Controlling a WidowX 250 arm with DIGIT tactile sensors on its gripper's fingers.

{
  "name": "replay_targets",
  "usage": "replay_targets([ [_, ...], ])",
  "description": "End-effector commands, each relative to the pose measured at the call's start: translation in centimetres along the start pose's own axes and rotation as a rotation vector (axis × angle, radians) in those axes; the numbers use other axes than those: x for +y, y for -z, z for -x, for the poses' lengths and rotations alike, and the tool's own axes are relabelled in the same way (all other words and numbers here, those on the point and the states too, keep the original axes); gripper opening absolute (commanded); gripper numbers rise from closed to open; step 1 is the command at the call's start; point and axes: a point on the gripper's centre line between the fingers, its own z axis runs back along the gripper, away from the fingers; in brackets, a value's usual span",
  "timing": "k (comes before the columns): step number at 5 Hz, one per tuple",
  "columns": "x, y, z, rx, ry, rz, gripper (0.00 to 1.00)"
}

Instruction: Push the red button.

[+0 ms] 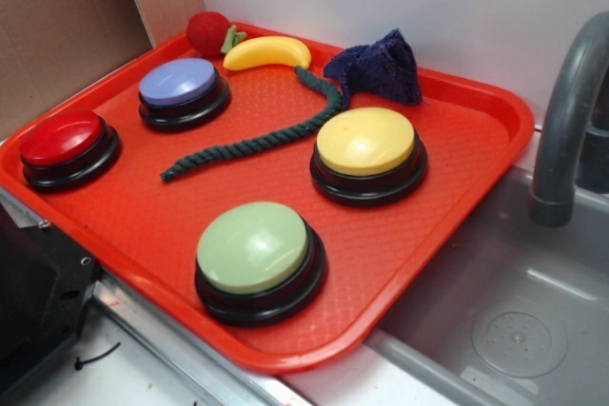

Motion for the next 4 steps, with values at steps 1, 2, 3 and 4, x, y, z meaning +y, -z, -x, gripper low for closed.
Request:
replay_targets([
  [1, 0.0, 0.0, 0.0, 0.000, 0.000, 0.000, 1.00],
  [2, 3.9, 3.6, -1.9, 0.014, -0.080, -0.007, 1.00],
  [3, 7.3, 6.7, -2.7, 0.015, -0.173, -0.020, 1.00],
  [4, 9.9, 10.1, -3.2, 0.022, -0.265, -0.079, 1.00],
])
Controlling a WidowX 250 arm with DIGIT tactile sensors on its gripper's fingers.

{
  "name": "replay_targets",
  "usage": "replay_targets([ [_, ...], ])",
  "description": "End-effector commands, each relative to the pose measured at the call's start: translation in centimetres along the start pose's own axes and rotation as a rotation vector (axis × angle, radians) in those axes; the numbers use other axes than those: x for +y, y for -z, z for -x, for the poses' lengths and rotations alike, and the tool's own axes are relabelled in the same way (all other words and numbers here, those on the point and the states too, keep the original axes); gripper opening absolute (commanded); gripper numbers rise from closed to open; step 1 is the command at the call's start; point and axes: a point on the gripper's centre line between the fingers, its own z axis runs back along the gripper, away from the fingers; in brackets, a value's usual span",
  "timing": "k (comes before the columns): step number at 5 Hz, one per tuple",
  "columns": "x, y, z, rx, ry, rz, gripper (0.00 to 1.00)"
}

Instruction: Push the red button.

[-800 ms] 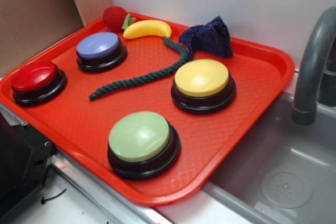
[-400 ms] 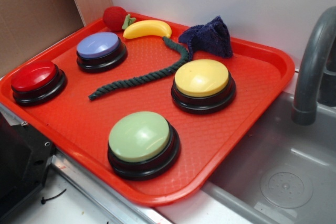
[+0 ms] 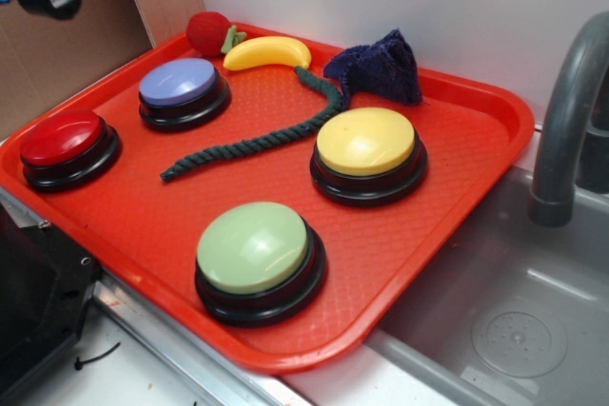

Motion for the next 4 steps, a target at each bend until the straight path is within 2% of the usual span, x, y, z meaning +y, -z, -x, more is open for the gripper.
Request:
replay_targets([
  [1, 4.4, 5.8, -1.9, 0.010, -0.077, -0.083, 1.00],
  [2, 6.4, 8.3, -1.4, 0.014, -0.021, -0.135, 1.00],
  [3, 7.1, 8.4, -0.4, -0.063, 0.058, -0.157, 1.00],
  [4, 7.5, 9.0, 0.2, -0.049, 0.073, -0.156, 1.00],
])
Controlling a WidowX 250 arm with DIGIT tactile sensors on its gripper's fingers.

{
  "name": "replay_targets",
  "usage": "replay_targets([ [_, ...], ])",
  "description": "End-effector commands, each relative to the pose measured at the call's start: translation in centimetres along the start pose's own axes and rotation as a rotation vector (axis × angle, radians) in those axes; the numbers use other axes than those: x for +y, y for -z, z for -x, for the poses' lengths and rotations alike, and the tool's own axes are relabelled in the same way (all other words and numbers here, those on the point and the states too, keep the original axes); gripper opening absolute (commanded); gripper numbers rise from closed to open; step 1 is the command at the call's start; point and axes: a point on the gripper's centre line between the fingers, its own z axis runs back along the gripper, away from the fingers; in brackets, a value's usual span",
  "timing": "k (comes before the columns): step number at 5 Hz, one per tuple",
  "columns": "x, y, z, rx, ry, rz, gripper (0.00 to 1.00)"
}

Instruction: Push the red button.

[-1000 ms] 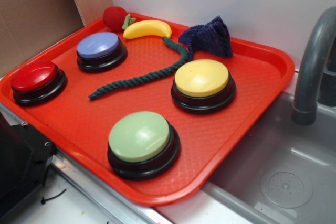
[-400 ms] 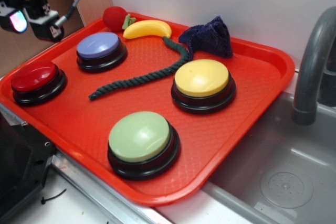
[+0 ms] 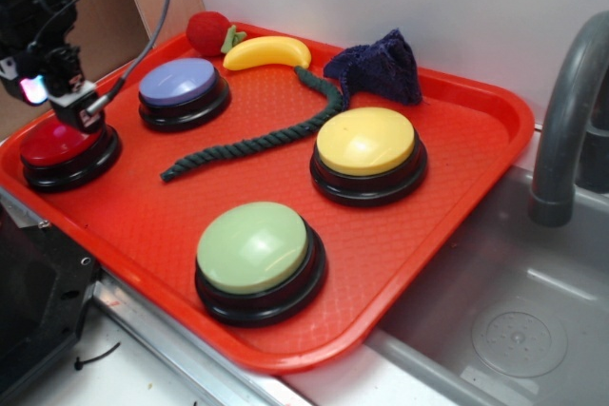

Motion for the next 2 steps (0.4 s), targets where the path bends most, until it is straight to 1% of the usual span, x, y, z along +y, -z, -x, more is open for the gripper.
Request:
replay_targets([
  [1, 1.09, 0.84, 0.26, 0.009, 0.009, -0.006, 1.00],
  [2, 0.99, 1.32, -0.17, 0.029, 0.014, -0.007, 1.00],
])
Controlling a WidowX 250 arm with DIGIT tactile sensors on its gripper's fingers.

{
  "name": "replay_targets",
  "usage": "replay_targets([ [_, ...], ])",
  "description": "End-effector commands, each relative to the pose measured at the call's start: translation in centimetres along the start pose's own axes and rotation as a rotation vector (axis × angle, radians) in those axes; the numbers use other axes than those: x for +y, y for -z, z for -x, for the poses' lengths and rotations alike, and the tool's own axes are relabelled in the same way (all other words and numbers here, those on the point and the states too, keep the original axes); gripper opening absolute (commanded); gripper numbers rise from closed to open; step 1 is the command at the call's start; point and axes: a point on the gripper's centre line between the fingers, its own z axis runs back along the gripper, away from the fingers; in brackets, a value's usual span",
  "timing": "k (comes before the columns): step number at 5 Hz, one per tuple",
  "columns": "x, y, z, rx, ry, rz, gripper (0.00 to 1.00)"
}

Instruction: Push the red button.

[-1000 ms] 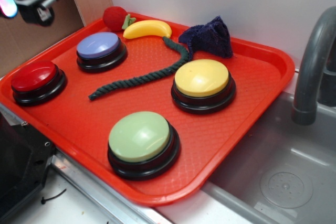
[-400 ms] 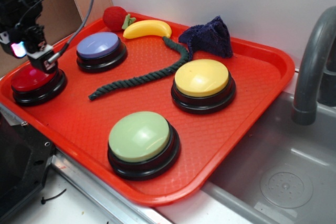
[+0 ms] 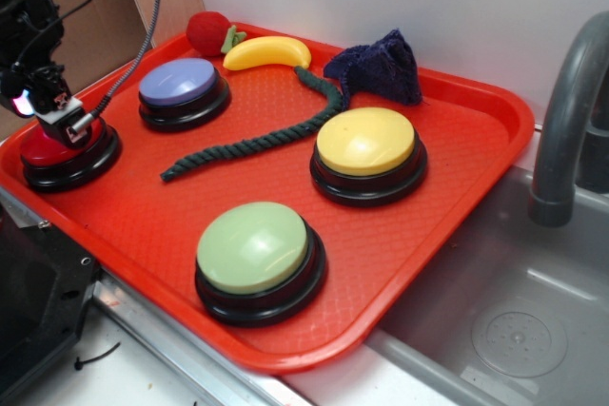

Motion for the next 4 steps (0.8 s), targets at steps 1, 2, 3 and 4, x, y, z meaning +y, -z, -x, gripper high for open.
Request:
replay_targets([
  [1, 0.5, 0.8, -1.4, 0.016, 0.005, -0.022, 1.00],
  [2, 0.0, 1.6, -1.6, 0.029, 0.023, -0.023, 1.00],
  [3, 0.0, 0.3, -1.6, 0.014, 0.018, -0.030, 1.00],
  [4, 0.1, -1.8, -2.2, 0.005, 0.008, -0.044, 1.00],
])
